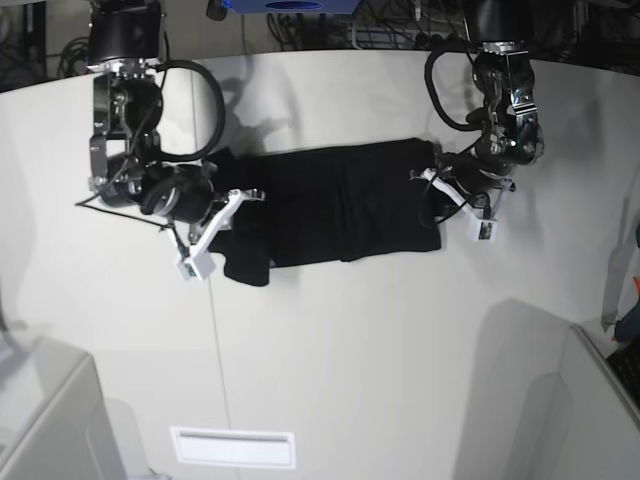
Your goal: Fold the T-shirt properly
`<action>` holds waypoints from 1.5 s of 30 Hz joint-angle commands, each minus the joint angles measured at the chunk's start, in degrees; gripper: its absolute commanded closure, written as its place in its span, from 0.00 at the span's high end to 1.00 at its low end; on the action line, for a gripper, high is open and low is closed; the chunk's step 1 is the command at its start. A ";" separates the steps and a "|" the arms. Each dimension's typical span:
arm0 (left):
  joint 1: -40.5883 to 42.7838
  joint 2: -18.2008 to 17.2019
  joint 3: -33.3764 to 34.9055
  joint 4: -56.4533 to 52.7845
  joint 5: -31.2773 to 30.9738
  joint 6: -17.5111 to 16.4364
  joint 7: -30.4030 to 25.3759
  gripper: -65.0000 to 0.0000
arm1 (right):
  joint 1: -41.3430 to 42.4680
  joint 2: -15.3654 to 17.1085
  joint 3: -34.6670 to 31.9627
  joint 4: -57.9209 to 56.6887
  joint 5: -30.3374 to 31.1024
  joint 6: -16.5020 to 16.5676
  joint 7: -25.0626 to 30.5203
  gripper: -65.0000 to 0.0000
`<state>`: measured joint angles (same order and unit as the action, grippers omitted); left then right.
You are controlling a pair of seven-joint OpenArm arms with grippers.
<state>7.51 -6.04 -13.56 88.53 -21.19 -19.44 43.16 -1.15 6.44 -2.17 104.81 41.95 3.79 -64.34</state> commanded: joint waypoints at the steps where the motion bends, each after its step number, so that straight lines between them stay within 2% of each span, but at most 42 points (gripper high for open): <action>1: -0.17 -1.12 -0.20 1.09 -0.22 0.23 0.05 0.00 | 0.75 -0.85 -0.77 2.22 1.78 -1.02 0.82 0.00; 5: 0.98 -2.70 0.24 1.09 -0.22 0.23 0.05 0.00 | 0.49 -4.28 -4.81 3.71 1.78 -4.36 0.91 0.00; 10: 2.56 -3.76 -0.28 1.36 -0.22 0.23 0.05 0.00 | 0.84 -8.94 -9.21 1.87 1.52 -6.47 1.08 0.00; 12: 2.73 -3.85 -0.28 1.45 -0.22 0.23 -0.04 0.00 | 0.84 -10.09 -11.14 1.25 1.52 -7.88 2.84 0.00; 16: 3.00 -3.85 -0.28 1.45 -0.22 0.23 -0.04 0.00 | 2.25 -10.00 -17.47 -3.41 1.52 -10.96 8.56 0.00; 20: 4.32 -4.55 -0.28 2.77 -0.22 0.23 -0.04 0.00 | 3.48 -9.65 -21.96 -8.33 1.52 -11.48 14.89 0.00; 24: 6.43 -6.04 -0.37 4.52 -0.57 0.23 -0.04 0.00 | 4.27 -8.24 -22.13 -10.62 1.52 -11.48 18.58 0.00; 31: 10.47 -7.89 -0.46 6.98 -0.74 -0.03 -0.04 0.00 | 6.03 -8.24 -22.57 -11.23 1.52 -11.48 19.90 0.00; 40: 13.37 -7.89 -9.69 10.68 -0.83 -0.21 0.05 0.00 | 5.85 -8.85 -22.75 -15.01 1.61 -11.48 19.90 0.00; 45: 14.43 -7.89 -13.65 10.33 -0.83 -0.29 0.05 0.00 | 5.85 -10.35 -22.66 -15.28 1.69 -11.48 19.81 0.00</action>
<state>22.06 -13.21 -26.83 98.06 -21.63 -19.70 44.21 3.62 -3.20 -24.88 88.68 42.63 -8.16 -45.19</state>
